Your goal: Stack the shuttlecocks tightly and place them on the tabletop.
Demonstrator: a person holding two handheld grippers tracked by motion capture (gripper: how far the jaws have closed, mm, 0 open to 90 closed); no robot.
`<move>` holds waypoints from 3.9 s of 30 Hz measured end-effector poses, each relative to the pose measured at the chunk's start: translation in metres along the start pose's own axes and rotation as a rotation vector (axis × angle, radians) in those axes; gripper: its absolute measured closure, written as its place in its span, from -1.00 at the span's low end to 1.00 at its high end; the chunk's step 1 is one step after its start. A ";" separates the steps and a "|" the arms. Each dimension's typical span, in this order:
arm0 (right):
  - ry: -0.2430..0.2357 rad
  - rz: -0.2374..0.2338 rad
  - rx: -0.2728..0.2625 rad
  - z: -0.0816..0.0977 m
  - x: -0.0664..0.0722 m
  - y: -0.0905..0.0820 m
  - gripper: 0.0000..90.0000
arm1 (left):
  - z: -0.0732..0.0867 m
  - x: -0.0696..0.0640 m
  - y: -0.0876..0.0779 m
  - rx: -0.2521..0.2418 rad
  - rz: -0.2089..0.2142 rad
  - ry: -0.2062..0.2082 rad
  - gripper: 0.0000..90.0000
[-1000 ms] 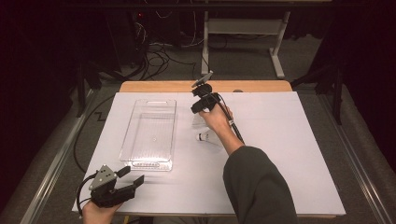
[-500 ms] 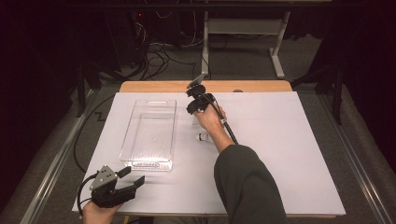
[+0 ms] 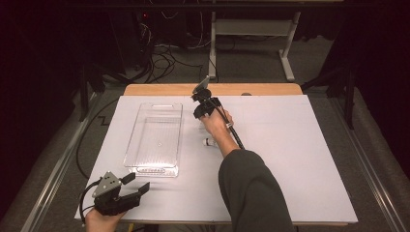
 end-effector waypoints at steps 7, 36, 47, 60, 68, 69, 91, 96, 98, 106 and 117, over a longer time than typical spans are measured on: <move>-0.013 0.025 0.011 0.001 -0.002 -0.001 0.39 | 0.000 0.000 0.000 0.001 0.000 0.001 -0.23; -0.009 0.075 -0.008 0.010 -0.025 -0.017 0.95 | 0.000 0.000 -0.001 -0.002 0.001 -0.002 -0.23; 0.008 0.059 -0.034 0.015 -0.038 -0.024 0.98 | 0.000 0.000 -0.001 -0.003 0.001 -0.007 -0.23; 0.034 0.040 -0.082 0.022 -0.051 -0.036 0.99 | 0.001 0.001 -0.001 -0.003 -0.003 -0.008 -0.23; 0.048 0.047 -0.112 0.029 -0.064 -0.049 0.99 | 0.001 0.000 0.000 -0.001 -0.004 -0.007 -0.23; 0.057 0.046 -0.113 0.030 -0.065 -0.051 0.99 | 0.001 0.000 0.000 -0.001 -0.004 -0.008 -0.23; 0.110 0.031 -0.175 0.074 -0.089 -0.077 0.99 | 0.001 -0.001 0.000 -0.001 -0.006 -0.009 -0.23; 0.128 0.029 -0.203 0.087 -0.094 -0.086 0.99 | 0.001 -0.002 0.000 -0.001 -0.006 -0.008 -0.23; 0.131 0.028 -0.209 0.092 -0.096 -0.090 0.99 | 0.001 -0.002 0.000 0.000 -0.007 -0.009 -0.23; 0.114 0.024 -0.227 0.109 -0.096 -0.101 0.99 | 0.001 -0.002 0.000 -0.002 -0.010 -0.014 -0.23; 0.101 -0.009 -0.260 0.128 -0.088 -0.106 0.99 | 0.002 -0.002 0.000 -0.002 -0.011 -0.015 -0.23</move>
Point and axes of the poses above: each handheld gripper's, and its own axes: y roughly forward along the jaws, z roughly out of its underside, x roughly to its left, the point moved 6 cm from there along y, roughly forward along the jaws, and after that the axes turned 5 degrees about -y, right-handed, at the moved point
